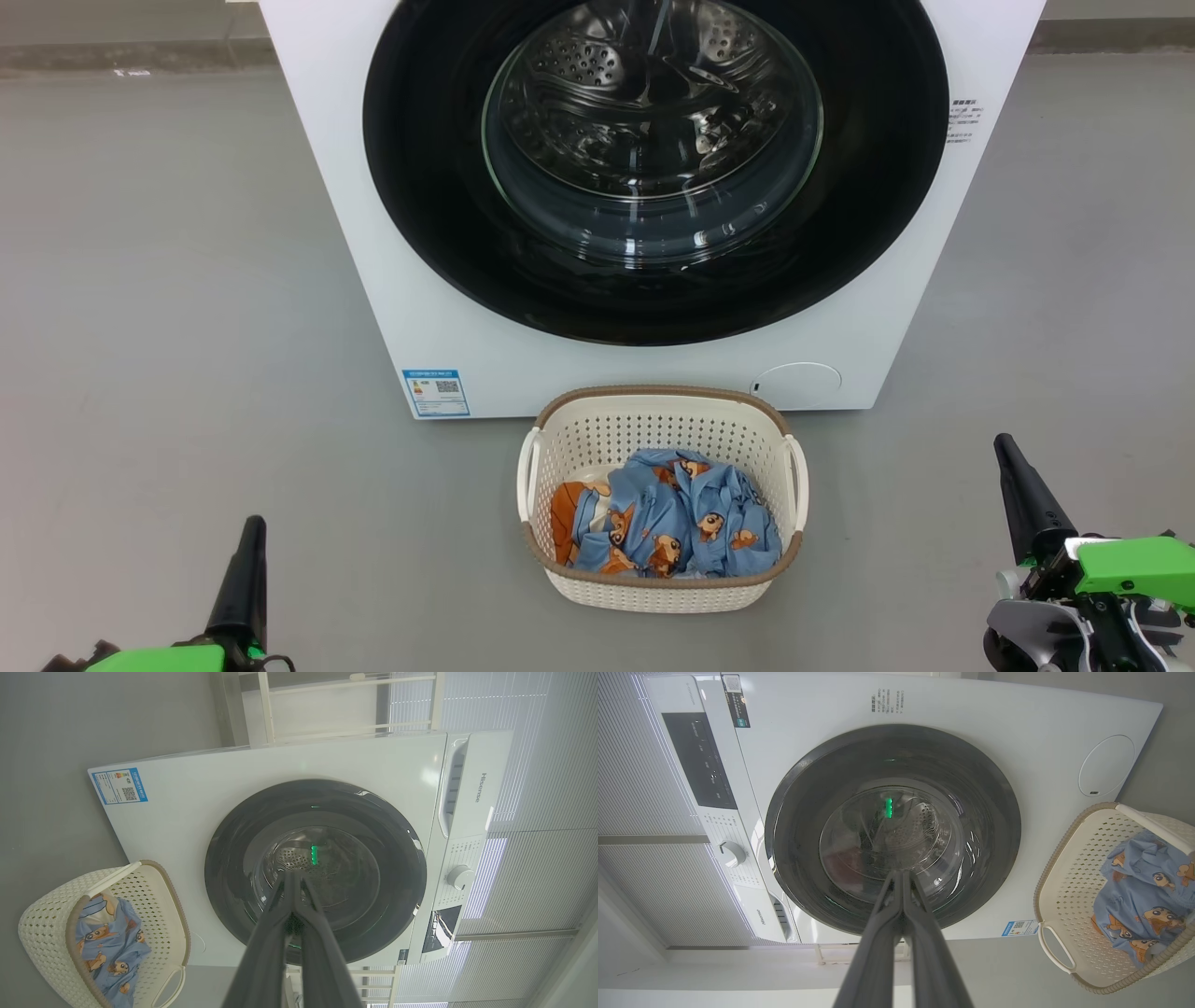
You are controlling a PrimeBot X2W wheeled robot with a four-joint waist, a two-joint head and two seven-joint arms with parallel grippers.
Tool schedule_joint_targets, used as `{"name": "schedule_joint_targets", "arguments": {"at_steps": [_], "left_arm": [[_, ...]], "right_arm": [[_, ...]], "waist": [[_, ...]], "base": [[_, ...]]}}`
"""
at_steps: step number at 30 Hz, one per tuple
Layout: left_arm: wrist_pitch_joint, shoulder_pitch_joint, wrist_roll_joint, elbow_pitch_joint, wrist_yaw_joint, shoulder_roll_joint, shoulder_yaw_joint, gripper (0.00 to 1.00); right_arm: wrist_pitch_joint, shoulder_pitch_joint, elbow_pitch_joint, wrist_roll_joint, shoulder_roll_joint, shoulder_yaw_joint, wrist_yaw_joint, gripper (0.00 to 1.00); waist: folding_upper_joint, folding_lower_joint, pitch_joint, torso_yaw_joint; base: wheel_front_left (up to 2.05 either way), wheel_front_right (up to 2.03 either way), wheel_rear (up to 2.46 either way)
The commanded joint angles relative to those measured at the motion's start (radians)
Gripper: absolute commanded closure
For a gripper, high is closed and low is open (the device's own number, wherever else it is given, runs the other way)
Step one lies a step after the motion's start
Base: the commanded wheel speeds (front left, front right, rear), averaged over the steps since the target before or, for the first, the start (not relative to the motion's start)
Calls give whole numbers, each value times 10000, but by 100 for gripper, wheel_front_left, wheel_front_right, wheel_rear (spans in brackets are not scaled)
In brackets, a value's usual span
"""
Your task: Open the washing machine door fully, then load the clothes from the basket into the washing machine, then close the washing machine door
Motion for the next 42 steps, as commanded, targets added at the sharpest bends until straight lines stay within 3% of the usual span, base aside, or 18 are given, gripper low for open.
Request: {"name": "schedule_joint_targets", "arguments": {"at_steps": [1,42], "left_arm": [[7,-373,-56,-192,-69,85,332,100],[9,-374,-54,-193,-69,84,334,100]], "right_arm": [[65,-244,-244,-68,-40,206,46,100],[96,-248,-242,-101,-13,167,46,100]], "waist": [[-1,0,0,0],[-1,0,0,0]], "base": [[0,0,0],[0,0,0]]}}
